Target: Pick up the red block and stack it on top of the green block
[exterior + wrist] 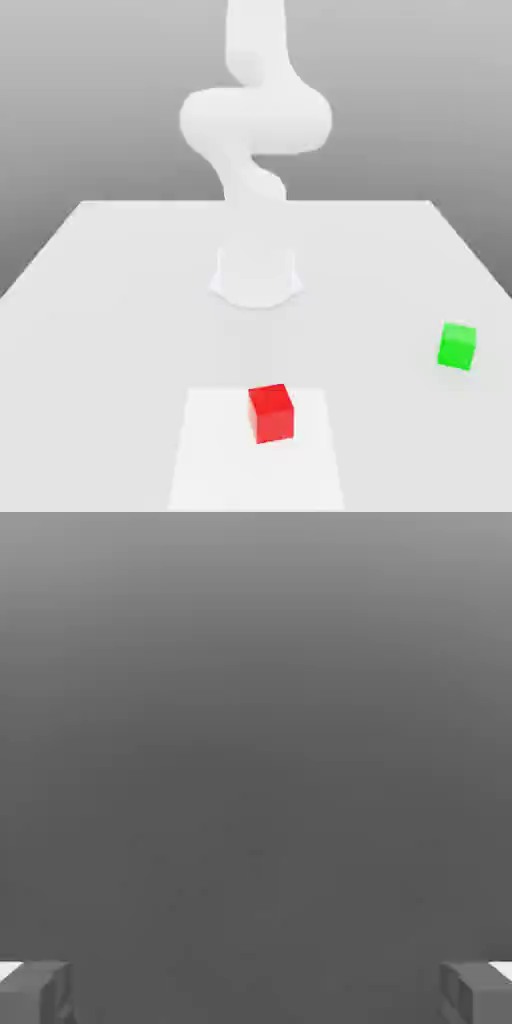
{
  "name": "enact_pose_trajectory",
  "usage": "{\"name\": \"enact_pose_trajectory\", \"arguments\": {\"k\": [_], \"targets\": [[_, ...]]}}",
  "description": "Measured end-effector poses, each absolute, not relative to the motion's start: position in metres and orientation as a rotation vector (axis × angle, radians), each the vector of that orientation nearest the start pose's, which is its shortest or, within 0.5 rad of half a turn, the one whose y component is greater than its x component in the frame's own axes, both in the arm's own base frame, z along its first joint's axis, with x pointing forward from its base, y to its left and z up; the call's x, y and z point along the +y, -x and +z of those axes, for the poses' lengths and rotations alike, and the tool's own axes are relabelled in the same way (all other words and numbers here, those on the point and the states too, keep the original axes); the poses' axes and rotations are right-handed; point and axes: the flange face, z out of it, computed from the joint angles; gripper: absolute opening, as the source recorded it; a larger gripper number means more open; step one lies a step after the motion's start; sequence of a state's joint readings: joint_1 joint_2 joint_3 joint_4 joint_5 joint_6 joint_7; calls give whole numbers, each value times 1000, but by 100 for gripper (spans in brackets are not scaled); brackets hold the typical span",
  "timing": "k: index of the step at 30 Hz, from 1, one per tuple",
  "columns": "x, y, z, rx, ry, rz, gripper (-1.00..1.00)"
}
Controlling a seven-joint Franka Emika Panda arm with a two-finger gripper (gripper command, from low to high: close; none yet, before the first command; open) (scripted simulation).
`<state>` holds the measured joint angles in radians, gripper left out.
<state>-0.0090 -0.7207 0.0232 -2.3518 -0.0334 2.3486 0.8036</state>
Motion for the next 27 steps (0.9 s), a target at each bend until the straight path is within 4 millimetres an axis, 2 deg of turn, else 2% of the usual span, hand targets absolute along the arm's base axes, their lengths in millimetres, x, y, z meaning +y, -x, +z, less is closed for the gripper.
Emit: {"name": "enact_pose_trajectory", "arguments": {"k": [4, 8, 12, 14, 17, 19, 27], "targets": [[15, -422, 562, 1029, 2709, -825, 0], [15, -441, 463, 1007, 2848, -645, 0], [13, -437, 362, 965, 2954, -426, 0], [13, -425, 312, 935, 2992, -301, 0], [16, -400, 248, 883, 3021, -122, 0], [20, -384, 217, 851, 3025, -33, 0], [20, -379, 154, 849, 3022, -4, 0]]}}
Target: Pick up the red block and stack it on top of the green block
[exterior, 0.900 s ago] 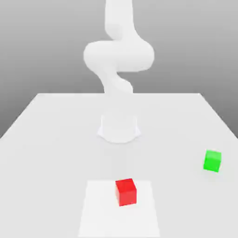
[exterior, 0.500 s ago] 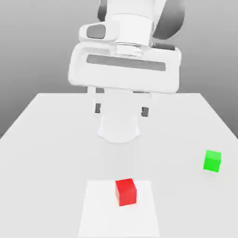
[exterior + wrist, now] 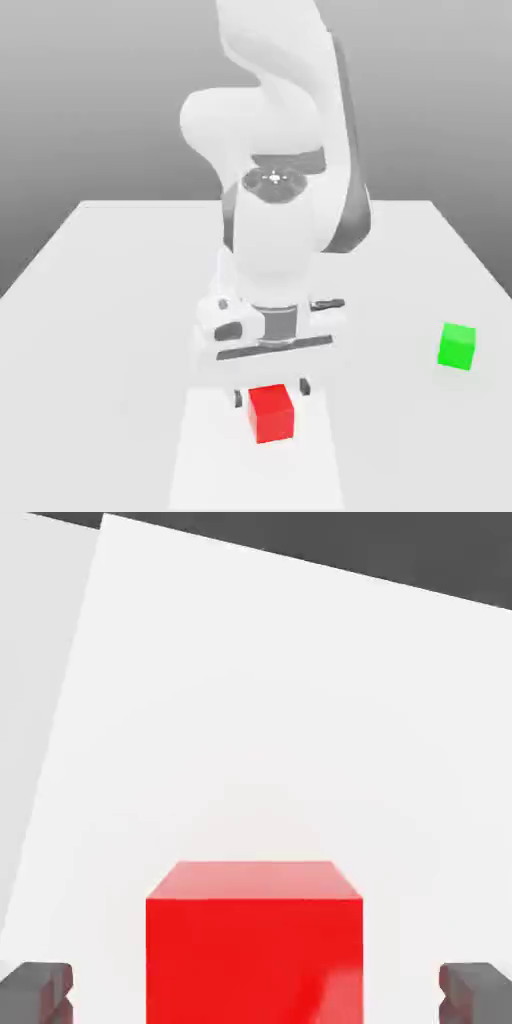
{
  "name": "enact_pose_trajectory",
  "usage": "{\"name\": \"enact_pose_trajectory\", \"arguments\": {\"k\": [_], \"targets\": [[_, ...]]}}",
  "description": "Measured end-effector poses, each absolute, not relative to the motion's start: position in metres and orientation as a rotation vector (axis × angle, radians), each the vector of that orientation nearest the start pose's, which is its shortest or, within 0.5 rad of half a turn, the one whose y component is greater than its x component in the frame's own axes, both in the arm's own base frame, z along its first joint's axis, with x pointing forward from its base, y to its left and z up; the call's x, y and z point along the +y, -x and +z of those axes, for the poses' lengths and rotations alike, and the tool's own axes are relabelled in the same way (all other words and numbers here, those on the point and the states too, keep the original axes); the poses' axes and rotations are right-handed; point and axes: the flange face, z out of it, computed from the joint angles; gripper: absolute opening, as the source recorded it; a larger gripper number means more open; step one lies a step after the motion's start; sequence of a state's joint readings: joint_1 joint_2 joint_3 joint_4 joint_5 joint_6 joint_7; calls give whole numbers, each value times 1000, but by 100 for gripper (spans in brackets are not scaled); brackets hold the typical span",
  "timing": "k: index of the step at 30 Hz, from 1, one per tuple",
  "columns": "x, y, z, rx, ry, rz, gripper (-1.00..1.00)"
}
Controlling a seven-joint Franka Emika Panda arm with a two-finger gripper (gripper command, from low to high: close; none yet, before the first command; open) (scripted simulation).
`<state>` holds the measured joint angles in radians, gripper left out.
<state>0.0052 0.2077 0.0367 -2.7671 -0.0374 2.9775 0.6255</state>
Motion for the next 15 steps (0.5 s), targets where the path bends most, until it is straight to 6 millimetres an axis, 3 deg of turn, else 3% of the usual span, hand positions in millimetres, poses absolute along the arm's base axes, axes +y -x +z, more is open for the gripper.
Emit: {"name": "enact_pose_trajectory", "arguments": {"k": [1, 8, 15], "targets": [[19, -378, 147, 848, 3024, -2, -100], [20, -378, 146, 847, 3024, -2, -100], [20, -379, 194, 849, 3022, -5, -100]]}}
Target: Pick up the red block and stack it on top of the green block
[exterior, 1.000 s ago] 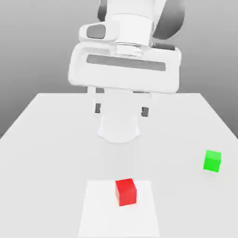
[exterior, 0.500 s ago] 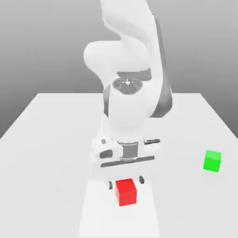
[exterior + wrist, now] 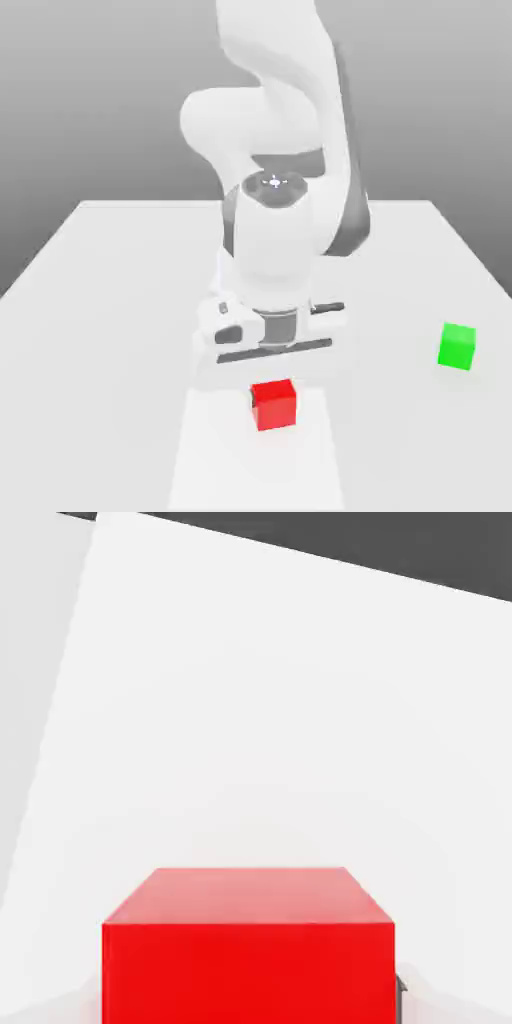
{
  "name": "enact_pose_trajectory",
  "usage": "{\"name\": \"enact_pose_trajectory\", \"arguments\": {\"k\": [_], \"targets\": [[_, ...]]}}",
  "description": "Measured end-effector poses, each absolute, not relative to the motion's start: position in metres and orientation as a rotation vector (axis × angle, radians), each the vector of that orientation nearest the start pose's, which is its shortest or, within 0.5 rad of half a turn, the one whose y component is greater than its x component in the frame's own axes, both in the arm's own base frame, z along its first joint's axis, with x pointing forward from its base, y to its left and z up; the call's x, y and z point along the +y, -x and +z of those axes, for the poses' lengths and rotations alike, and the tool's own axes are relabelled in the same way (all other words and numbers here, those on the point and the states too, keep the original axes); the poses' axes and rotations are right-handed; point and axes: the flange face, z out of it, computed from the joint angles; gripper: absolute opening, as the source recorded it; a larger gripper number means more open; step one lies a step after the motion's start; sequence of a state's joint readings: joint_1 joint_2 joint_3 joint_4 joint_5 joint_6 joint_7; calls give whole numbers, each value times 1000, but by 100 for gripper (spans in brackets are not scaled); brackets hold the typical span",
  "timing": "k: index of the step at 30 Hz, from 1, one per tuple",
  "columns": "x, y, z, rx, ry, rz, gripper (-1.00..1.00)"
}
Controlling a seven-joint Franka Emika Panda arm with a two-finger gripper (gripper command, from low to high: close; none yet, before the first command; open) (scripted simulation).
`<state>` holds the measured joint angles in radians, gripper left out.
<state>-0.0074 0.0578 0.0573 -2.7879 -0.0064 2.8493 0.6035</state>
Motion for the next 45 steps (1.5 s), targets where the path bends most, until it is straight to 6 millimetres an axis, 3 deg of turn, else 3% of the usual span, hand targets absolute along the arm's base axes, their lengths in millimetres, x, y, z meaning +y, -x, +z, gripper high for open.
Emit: {"name": "enact_pose_trajectory", "arguments": {"k": [4, 7, 13, 19, 25, 28, 35, 45], "targets": [[32, -378, 214, 939, 2994, -6, -100], [96, -369, 223, 922, 2994, -11, -100], [177, -343, 237, 1090, 2928, -14, -100], [250, -297, 245, 1256, 2860, -8, -100], [313, -230, 247, 1404, 2804, -1, -100], [325, -217, 245, 1438, 2793, -10, -100], [328, -222, 231, 1455, 2786, -36, -100], [328, -218, 192, 1443, 2787, -19, -100]]}}
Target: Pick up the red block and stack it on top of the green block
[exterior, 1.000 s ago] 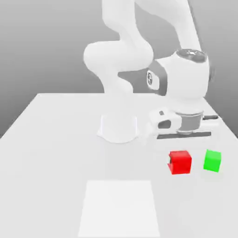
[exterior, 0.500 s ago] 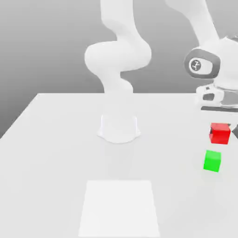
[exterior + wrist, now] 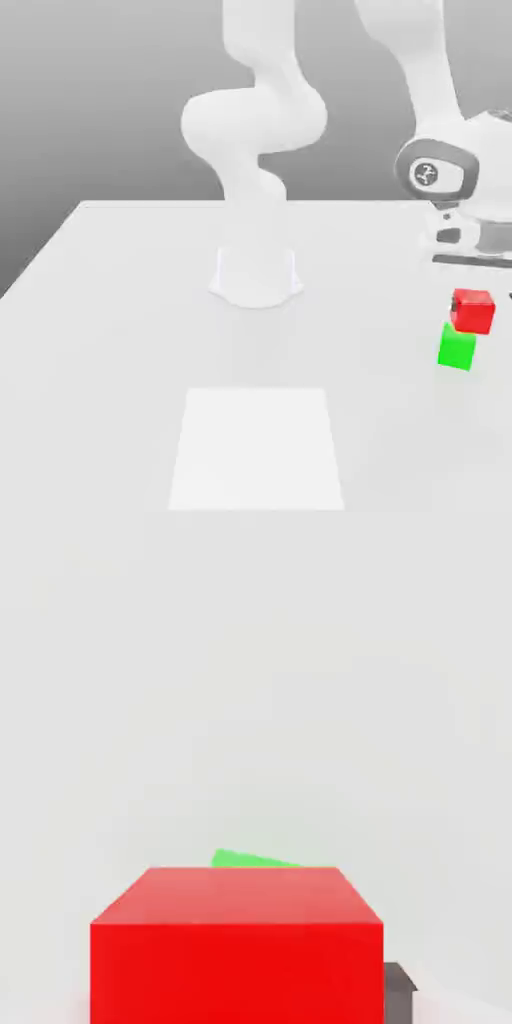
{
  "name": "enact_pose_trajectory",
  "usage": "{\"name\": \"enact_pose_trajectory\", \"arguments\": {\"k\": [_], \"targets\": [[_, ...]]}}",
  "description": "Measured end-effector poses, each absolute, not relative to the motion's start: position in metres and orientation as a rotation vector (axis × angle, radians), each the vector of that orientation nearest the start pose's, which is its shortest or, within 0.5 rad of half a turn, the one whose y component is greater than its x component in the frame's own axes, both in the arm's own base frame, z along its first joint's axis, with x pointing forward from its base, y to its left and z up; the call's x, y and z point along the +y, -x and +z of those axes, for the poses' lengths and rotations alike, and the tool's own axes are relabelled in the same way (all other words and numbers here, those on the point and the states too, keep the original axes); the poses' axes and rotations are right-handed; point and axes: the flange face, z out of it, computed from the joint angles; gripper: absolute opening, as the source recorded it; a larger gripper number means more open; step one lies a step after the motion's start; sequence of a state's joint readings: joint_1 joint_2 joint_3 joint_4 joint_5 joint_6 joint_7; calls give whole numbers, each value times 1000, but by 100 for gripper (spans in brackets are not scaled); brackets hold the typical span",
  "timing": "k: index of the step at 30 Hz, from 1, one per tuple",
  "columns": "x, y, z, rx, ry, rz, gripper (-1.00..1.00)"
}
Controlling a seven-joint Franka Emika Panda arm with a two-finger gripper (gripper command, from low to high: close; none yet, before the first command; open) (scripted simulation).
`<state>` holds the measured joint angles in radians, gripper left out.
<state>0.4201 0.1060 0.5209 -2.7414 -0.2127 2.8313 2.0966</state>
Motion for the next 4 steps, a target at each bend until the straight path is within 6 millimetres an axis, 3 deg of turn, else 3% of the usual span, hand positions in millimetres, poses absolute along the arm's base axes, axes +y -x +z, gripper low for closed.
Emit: {"name": "enact_pose_trajectory", "arguments": {"k": [2, 3, 4], "targets": [[326, -214, 182, 1438, 2790, -7, -100], [326, -213, 180, 1437, 2791, -3, 100], [326, -213, 180, 1437, 2791, -3, 100]]}}
